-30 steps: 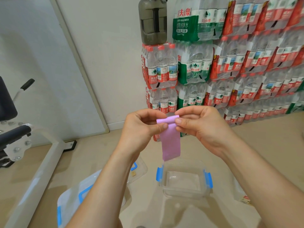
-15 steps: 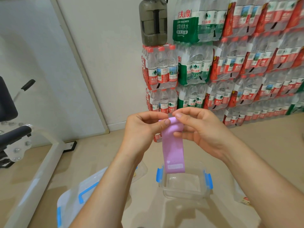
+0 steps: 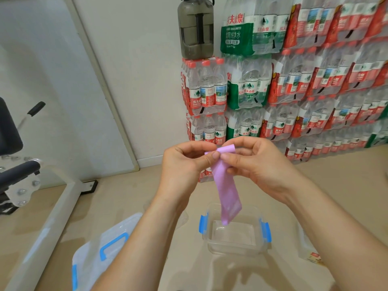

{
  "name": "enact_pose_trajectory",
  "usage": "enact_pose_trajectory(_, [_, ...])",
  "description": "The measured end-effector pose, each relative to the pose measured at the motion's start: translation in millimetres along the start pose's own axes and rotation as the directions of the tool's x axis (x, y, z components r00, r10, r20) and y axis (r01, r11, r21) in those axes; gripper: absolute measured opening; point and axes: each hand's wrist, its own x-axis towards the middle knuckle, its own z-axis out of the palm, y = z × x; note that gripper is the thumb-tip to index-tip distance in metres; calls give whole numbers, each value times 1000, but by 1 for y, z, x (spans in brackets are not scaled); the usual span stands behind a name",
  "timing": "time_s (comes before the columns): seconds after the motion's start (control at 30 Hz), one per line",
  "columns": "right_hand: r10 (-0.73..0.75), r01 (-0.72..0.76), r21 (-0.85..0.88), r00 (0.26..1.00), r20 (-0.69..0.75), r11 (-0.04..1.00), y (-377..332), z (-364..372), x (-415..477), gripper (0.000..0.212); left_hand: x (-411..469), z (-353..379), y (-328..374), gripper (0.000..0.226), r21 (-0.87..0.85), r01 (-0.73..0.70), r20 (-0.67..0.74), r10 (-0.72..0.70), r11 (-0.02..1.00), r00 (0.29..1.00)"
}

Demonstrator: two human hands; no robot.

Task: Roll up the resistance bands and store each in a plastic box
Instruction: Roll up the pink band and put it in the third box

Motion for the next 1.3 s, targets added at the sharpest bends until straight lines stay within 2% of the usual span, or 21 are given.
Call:
enact_pose_trajectory(0.2, [-107, 95, -133, 991, -84, 987, 0, 0, 0, 23, -2, 5, 0, 19, -10, -61, -46, 60, 998, 997])
enact_pose_trajectory(0.37, [-76, 75, -17, 994, -83, 997, 1, 1, 0, 25, 0, 4, 0, 25, 42, -129, -80, 132, 991, 988])
enact_pose_trajectory(0.5, [-74, 76, 10, 988, -137, 997, 3, 4, 1, 21, -1, 8, -3, 27, 83, -173, -35, 177, 981, 984])
enact_pose_trajectory(0.57, [-63, 63, -3, 989, -133, 998, 3, 2, 1, 26, -2, 6, -3, 32, 79, -164, 50, 161, 983, 986])
enact_pose_trajectory(0.63, [-29, 30, 15, 996, -84, 999, -1, -2, -1, 32, -1, -1, -1, 38, 47, -121, 200, 110, 991, 974])
enact_pose_trajectory(0.77, [60, -71, 88, 991, 122, 994, -11, -18, -6, 52, 1, -17, 2, 58, 32, -55, 501, 32, 998, 865])
enact_pose_trajectory(0.87, [81, -99, 64, 968, 238, 993, -12, -22, -9, 55, -5, -14, 6, 61, 74, -34, 617, -19, 997, 787])
enact_pose_trajectory(0.97, [96, -112, 43, 956, 278, 993, -10, -20, -10, 55, -7, -10, 8, 54, 118, -57, 601, -25, 991, 799])
enact_pose_trajectory(1.1, [122, -117, -36, 953, 277, 992, -10, -19, -11, 48, -7, -13, 8, 58, 241, -133, 568, -29, 961, 822])
enact_pose_trajectory(1.3, [137, -98, -251, 980, 144, 963, -6, -12, -11, 35, -9, -10, 7, 69, 530, -289, 511, -28, 797, 859])
